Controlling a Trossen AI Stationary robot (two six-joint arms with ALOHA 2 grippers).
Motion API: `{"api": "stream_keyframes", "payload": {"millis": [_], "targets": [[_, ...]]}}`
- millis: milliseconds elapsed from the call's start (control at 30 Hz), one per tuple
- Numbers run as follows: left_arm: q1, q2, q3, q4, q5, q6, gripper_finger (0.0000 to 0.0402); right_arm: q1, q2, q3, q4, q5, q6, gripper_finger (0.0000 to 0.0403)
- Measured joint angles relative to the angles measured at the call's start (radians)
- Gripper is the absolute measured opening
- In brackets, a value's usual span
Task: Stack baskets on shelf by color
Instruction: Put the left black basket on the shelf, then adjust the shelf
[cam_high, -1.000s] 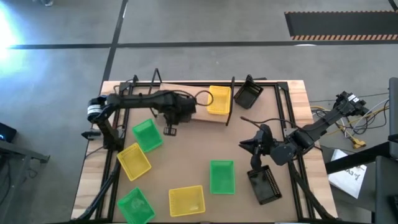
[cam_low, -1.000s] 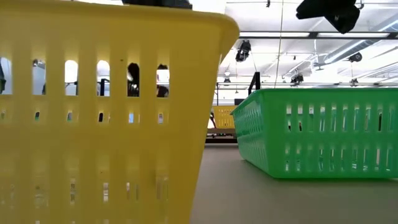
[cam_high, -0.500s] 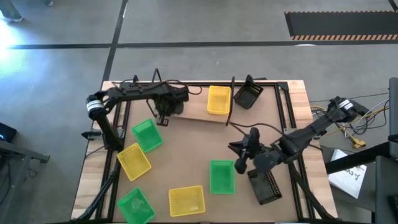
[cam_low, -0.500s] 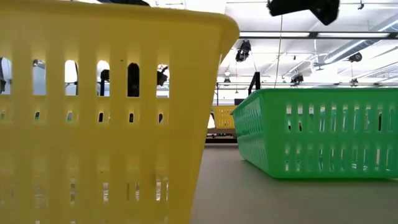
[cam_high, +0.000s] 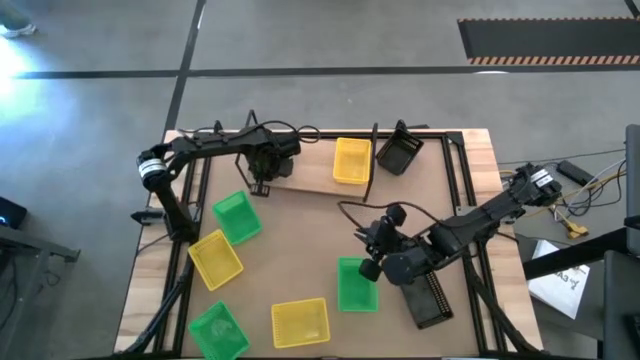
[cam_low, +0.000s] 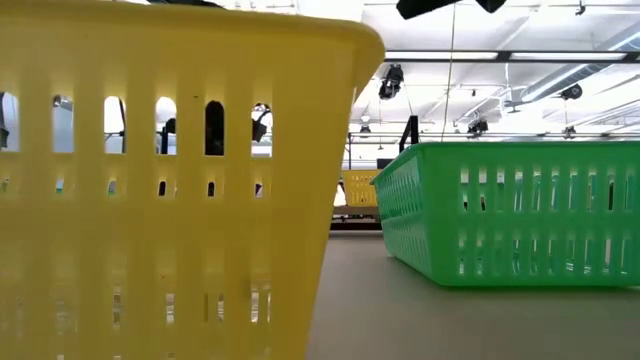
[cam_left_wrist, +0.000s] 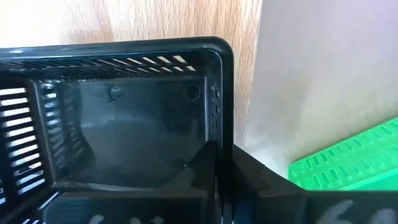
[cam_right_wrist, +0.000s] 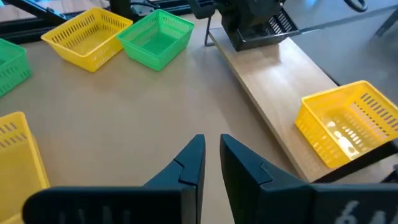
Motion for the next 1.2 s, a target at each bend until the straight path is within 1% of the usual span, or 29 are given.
{"api": "stream_keyframes", "payload": {"millis": [233,300,400,433,500,567,667,733,800,933,1033,1133,1200], "targets": [[0.0,0.0,0.002,-0.003,0.0,-0.003,0.0095,0.0,-0.019,0.062,-0.112,-0.009,0.014,0.0048],[0.0,-0.003,0.012,-0.008,0.0,-0.008,0.0118,-0.002,-0.04,0.068,-0.139,-0.014,0.05,0.0057],[0.0,-0.021,0.039,-0.037,0.0,-0.052,0.0146,-0.005,-0.084,0.068,-0.223,-0.027,0.137,0.008],[-0.001,-0.031,0.05,-0.046,0.001,-0.068,0.0153,-0.01,-0.103,0.065,-0.252,-0.048,0.175,0.0088],[-0.006,-0.054,0.076,-0.061,0.002,-0.122,0.0164,-0.028,-0.135,0.054,-0.326,-0.123,0.245,0.0102],[-0.015,-0.081,0.104,-0.062,0.007,-0.172,0.0171,-0.044,-0.158,0.036,-0.358,-0.171,0.261,0.0112],[-0.033,-0.133,0.15,-0.059,0.011,-0.252,0.0173,-0.067,-0.178,-0.006,-0.352,-0.176,0.173,0.0116],[-0.055,-0.167,0.177,-0.039,0.013,-0.324,0.0173,-0.098,-0.181,-0.036,-0.329,-0.178,0.112,0.011],[-0.081,-0.207,0.189,0.003,0.039,-0.401,0.0173,-0.14,-0.181,-0.073,-0.295,-0.177,0.049,0.0096],[-0.149,-0.285,0.182,0.157,0.104,-0.564,0.0173,-0.228,-0.179,-0.156,-0.13,-0.188,-0.126,0.005],[-0.215,-0.327,0.161,0.296,0.112,-0.667,0.0173,-0.312,-0.184,-0.211,0.001,-0.263,-0.258,0.0016],[-0.282,-0.349,0.138,0.41,0.112,-0.708,0.0173,-0.398,-0.19,-0.245,0.074,-0.343,-0.338,0.001],[-0.318,-0.355,0.129,0.466,0.112,-0.71,0.0173,-0.447,-0.192,-0.257,0.078,-0.375,-0.367,0.0009]]}}
